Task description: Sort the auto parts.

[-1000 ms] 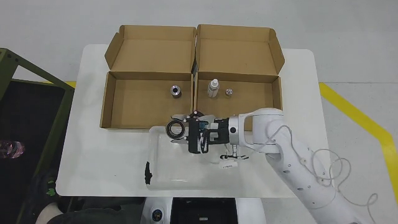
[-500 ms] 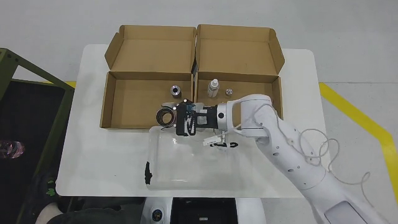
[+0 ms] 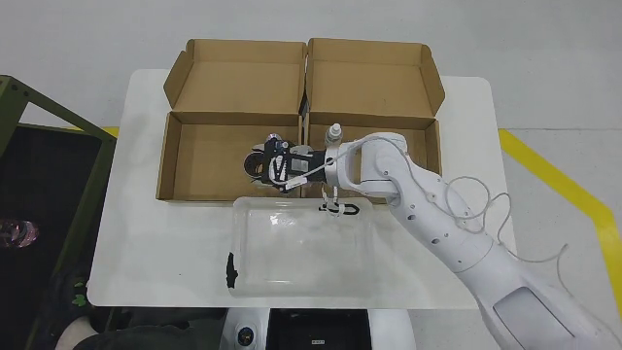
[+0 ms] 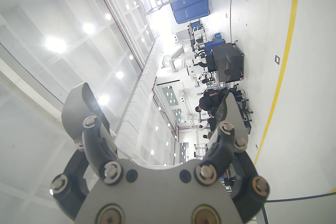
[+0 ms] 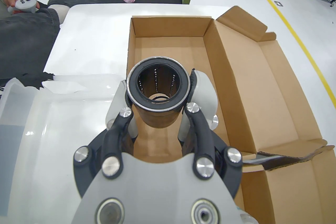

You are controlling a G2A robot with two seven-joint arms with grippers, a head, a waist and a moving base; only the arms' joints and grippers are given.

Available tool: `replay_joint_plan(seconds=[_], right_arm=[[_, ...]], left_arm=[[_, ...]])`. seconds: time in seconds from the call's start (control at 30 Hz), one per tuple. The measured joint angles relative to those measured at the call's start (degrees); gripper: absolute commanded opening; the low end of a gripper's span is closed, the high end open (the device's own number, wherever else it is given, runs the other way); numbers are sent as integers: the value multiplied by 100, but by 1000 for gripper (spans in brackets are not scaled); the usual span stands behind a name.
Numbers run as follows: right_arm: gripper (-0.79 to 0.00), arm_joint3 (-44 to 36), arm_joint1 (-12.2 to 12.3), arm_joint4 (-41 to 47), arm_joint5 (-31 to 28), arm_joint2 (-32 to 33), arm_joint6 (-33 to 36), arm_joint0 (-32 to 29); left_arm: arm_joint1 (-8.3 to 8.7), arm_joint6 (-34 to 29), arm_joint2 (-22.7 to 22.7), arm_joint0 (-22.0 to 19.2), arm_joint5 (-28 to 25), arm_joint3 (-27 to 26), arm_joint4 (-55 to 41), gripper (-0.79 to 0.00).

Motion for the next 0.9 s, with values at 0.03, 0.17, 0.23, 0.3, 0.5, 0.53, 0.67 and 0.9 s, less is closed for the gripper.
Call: replay_joint_plan(seconds=[0.03,0.17,0.23,0.3,0.5,0.53,0.67,0.9], right_arm=[[-785,68,-18,0,31,-30,12,35],[-785,402,-107,-5,162,-168,38,186],[-785,548,-148,-13,202,-233,44,249],[-785,700,-195,-28,258,-306,56,319],[-785,1059,-330,-97,421,-516,171,475],[-785,1105,-350,-109,440,-547,192,496],[-785,1298,-440,-155,529,-681,326,571],[-643,1590,-549,-158,596,-782,418,634]], left_arm=[[0,0,0,0,0,0,0,0],[0,0,0,0,0,0,0,0],[0,0,0,0,0,0,0,0],[0,0,0,0,0,0,0,0],[0,0,0,0,0,0,0,0],[0,0,0,0,0,0,0,0],[0,0,0,0,0,0,0,0],[0,0,0,0,0,0,0,0]])
